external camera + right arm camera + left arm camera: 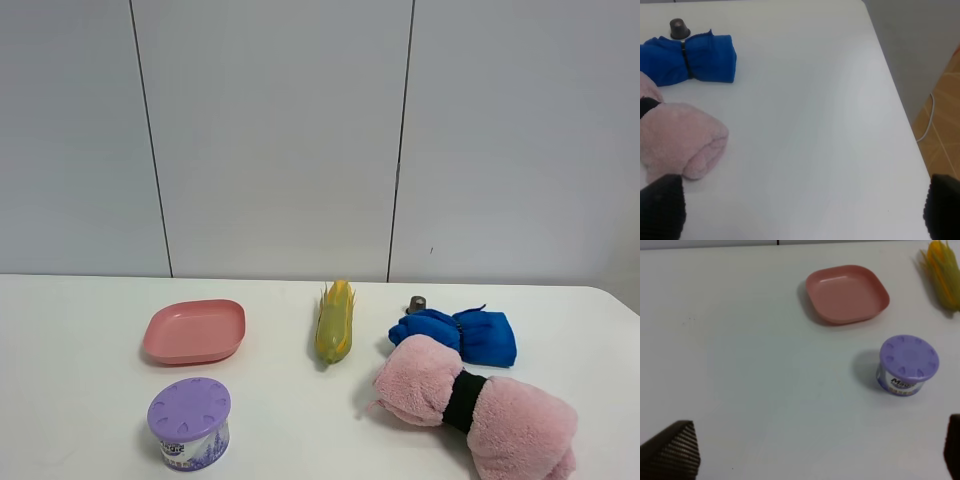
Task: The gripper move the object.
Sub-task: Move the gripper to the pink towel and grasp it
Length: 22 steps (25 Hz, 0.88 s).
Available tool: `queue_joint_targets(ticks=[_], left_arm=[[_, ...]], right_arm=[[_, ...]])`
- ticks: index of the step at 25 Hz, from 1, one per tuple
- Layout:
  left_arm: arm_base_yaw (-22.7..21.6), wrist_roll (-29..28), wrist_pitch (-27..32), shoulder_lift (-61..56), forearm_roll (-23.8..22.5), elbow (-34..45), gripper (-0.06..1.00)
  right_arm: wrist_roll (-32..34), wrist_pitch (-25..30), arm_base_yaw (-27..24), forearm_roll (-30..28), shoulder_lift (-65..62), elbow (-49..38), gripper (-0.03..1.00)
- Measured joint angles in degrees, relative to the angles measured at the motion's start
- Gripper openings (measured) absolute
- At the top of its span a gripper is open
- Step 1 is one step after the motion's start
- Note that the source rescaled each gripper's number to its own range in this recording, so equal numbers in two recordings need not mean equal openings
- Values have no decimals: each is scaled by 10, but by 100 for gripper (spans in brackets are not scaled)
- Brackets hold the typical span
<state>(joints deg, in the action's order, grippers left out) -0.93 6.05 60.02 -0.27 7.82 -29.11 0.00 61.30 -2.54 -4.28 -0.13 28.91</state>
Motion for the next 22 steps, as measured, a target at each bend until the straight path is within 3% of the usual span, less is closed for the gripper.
queue_joint_targets(ticks=[22], left_arm=[[0, 0, 0, 0, 0, 0, 100]], right_arm=[[10, 0, 0, -8, 0, 0, 94]])
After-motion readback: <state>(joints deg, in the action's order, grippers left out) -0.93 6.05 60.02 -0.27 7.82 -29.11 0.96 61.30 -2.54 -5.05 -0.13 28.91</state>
